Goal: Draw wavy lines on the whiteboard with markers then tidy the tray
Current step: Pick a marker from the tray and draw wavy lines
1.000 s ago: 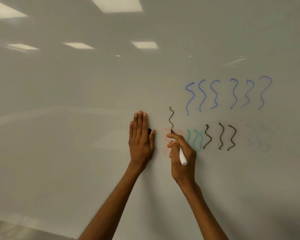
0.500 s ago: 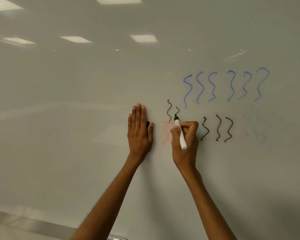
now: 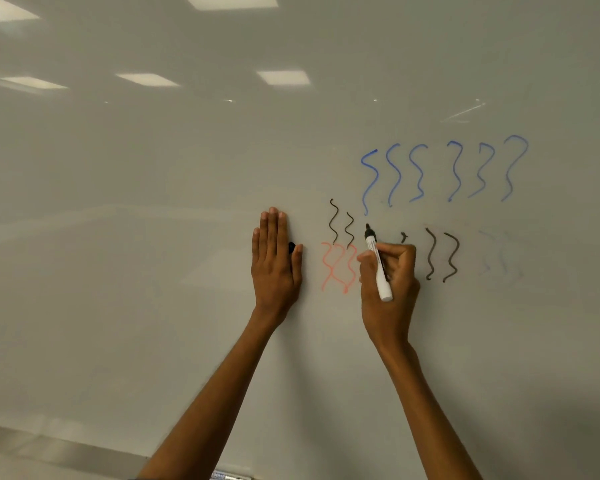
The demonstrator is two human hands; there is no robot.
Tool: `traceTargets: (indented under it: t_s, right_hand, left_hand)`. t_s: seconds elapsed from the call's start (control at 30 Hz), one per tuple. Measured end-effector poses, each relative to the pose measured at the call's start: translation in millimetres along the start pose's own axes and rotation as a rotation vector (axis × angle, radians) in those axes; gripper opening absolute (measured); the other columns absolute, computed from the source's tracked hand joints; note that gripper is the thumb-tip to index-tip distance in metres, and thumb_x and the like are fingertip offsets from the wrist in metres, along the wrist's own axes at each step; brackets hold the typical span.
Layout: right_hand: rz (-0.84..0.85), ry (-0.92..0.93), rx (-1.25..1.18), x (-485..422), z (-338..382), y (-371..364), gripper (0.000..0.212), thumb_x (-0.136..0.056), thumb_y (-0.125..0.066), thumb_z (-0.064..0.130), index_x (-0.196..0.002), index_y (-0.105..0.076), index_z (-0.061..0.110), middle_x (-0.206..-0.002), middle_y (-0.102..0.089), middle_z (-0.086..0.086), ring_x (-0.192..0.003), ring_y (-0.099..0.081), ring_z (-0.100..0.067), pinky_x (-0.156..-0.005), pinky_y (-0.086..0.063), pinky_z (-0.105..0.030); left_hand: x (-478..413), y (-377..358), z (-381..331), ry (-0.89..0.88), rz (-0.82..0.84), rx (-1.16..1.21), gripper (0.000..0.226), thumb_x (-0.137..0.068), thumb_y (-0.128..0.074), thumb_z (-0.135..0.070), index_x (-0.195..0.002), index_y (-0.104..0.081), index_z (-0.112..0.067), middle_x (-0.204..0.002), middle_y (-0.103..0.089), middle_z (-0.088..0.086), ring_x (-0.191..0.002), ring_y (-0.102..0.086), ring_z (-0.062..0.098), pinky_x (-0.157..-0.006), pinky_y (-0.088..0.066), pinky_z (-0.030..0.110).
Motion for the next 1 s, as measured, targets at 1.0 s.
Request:
traceTargets:
  t_s: [1.0]
  right_hand:
    - [0.026, -0.209, -0.109, 50, -8, 12, 0.016, -0.085, -0.062, 0.036, -0.086, -0.055, 0.021, -0.078, -0.069, 0.006, -0.058, -0.061, -0.012, -0.052, -0.052, -0.024]
  left_hand:
    - [7, 10, 2, -0.078, 0.025, 0.02, 0.046, -0.104, -0.039, -0.016, -0.144, -0.033, 0.008, -0.152, -0.032, 0.024, -0.145, -0.024, 0.033, -0.117, -0.025, 0.051]
Point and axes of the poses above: each hand's wrist, its own x-axis away from the middle knuckle, its own y-axis out of the back of the hand, z = x × y, the point moved 3 cm from there along -x, towards the middle knuckle
